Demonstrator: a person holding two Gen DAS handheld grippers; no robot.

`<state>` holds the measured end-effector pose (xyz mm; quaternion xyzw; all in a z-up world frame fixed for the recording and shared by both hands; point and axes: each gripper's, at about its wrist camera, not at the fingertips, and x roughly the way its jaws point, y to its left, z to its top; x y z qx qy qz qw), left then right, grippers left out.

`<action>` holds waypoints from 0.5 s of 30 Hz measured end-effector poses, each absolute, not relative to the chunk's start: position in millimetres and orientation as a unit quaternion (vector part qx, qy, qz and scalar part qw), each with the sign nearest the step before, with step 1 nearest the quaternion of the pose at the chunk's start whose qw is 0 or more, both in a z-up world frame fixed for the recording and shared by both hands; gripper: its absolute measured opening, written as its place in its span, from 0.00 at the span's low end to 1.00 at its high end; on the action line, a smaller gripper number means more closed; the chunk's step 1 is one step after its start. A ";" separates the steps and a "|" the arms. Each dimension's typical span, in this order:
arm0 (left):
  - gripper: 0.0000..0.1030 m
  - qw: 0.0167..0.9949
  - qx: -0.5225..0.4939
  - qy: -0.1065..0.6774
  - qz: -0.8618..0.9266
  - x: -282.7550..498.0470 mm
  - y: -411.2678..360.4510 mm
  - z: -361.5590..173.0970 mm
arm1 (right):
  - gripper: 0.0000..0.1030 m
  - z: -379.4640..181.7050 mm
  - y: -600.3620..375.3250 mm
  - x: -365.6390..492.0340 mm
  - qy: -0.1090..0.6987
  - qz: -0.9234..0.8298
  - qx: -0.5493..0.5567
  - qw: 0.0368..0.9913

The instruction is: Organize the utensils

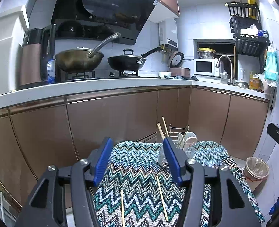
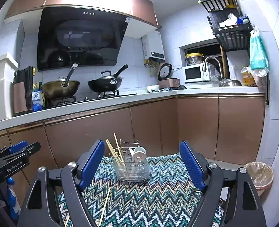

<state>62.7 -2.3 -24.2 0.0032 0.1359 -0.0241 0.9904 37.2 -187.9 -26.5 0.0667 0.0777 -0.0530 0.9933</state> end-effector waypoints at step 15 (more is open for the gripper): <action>0.57 0.990 0.005 0.144 -0.005 57.3 7.1 -31.7 | 0.81 -28.8 -187.5 28.8 0.076 -0.055 0.065 0.993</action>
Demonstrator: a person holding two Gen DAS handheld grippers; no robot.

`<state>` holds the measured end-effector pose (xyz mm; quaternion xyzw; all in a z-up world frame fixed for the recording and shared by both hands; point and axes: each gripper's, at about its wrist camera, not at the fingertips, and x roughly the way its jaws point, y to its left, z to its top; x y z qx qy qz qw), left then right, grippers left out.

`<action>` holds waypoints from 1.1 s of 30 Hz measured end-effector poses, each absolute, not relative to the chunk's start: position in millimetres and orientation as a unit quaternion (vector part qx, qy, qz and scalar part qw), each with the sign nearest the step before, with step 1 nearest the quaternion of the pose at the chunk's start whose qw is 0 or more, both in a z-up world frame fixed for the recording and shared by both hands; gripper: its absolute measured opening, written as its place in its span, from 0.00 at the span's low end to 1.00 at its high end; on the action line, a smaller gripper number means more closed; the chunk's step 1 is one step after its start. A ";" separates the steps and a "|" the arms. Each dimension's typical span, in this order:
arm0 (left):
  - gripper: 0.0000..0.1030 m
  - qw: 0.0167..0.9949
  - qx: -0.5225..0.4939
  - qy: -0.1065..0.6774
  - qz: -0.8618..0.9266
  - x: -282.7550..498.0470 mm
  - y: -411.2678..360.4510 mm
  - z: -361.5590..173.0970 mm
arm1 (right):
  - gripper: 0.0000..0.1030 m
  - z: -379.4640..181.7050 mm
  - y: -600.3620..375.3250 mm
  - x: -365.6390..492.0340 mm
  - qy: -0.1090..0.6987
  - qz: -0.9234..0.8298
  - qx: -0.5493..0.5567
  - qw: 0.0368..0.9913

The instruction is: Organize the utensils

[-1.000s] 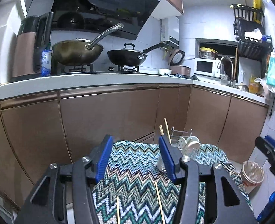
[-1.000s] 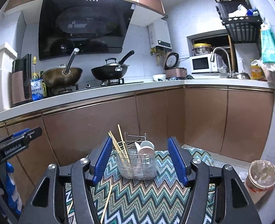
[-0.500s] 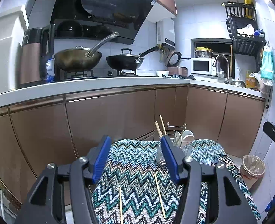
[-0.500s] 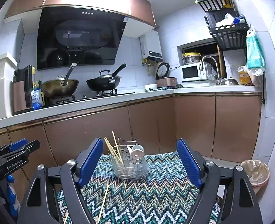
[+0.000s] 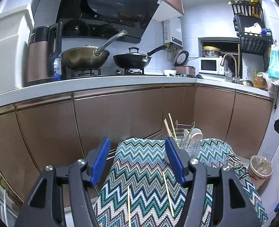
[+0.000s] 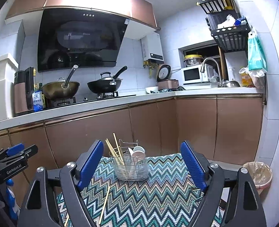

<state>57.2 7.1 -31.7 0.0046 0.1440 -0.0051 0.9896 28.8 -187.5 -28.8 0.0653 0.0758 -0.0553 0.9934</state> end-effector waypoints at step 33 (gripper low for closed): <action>0.57 0.993 -0.013 0.121 0.004 63.4 9.0 -39.1 | 0.94 -38.0 -186.1 25.8 0.074 -0.111 0.040 0.990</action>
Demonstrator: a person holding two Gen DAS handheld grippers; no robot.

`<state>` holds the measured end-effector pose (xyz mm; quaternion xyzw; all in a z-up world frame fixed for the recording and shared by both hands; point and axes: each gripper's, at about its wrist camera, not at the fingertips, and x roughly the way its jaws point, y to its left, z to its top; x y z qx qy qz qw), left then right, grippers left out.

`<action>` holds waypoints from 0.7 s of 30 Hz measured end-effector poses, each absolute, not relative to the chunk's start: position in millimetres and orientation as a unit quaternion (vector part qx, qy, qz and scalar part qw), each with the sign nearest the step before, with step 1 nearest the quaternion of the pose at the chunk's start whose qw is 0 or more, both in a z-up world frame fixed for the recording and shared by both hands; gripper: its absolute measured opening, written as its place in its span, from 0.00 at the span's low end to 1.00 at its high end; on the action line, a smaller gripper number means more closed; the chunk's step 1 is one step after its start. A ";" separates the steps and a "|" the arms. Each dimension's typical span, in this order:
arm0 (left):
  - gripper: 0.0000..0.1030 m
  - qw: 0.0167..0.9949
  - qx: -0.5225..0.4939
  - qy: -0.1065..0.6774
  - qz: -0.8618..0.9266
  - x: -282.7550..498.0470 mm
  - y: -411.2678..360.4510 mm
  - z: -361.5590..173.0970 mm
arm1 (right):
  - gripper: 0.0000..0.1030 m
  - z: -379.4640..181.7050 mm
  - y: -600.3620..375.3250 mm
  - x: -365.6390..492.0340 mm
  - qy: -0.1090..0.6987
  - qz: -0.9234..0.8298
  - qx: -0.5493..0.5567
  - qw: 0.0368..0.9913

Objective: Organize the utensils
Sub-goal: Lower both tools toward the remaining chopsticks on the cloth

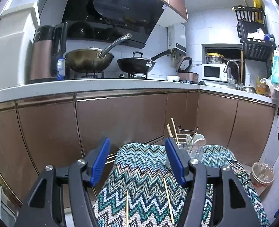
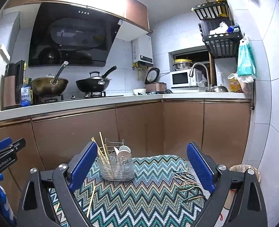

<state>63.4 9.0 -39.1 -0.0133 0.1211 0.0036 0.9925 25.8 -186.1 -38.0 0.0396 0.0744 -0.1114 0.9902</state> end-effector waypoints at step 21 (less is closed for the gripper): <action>0.59 0.937 -0.052 0.345 -0.028 153.0 53.3 -107.7 | 0.99 -99.8 -171.7 122.8 0.292 0.029 0.068 0.954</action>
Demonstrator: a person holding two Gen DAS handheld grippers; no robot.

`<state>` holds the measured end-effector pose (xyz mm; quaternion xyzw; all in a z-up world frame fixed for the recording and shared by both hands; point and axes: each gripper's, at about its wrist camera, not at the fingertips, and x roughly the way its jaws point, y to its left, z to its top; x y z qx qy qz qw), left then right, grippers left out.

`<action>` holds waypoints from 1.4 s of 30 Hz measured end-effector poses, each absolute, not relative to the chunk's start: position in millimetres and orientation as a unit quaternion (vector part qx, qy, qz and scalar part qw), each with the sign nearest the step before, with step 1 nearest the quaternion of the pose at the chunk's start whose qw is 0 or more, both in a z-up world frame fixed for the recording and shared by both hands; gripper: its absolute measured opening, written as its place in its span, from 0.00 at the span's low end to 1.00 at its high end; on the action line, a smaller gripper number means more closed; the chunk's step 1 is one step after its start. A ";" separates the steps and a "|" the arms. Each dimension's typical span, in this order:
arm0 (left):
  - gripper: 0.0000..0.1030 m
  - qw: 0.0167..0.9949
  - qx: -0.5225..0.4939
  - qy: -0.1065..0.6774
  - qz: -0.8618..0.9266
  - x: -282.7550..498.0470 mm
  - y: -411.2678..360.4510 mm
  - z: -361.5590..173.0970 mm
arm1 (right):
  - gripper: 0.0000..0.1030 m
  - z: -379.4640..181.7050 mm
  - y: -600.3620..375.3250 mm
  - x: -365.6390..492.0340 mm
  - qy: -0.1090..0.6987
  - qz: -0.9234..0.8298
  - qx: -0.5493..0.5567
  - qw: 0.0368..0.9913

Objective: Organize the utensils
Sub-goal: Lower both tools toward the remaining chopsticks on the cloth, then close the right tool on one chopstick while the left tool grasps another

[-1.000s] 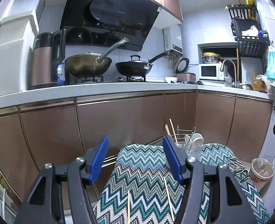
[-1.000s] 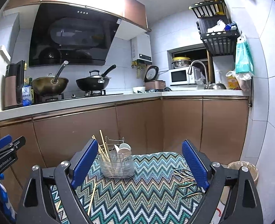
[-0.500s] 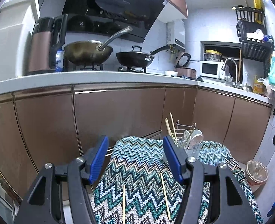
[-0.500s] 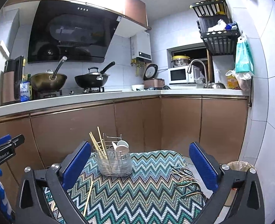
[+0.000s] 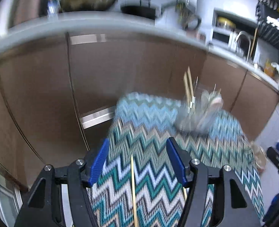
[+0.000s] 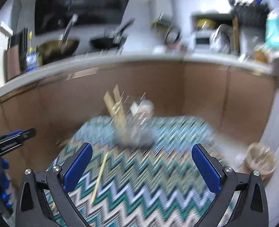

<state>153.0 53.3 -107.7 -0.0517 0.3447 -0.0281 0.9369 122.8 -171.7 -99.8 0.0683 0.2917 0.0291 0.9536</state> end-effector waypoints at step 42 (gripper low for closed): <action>0.04 0.765 -0.056 0.635 -0.088 267.5 59.2 -242.7 | 0.05 -244.9 -86.7 318.4 0.582 0.160 0.057 0.795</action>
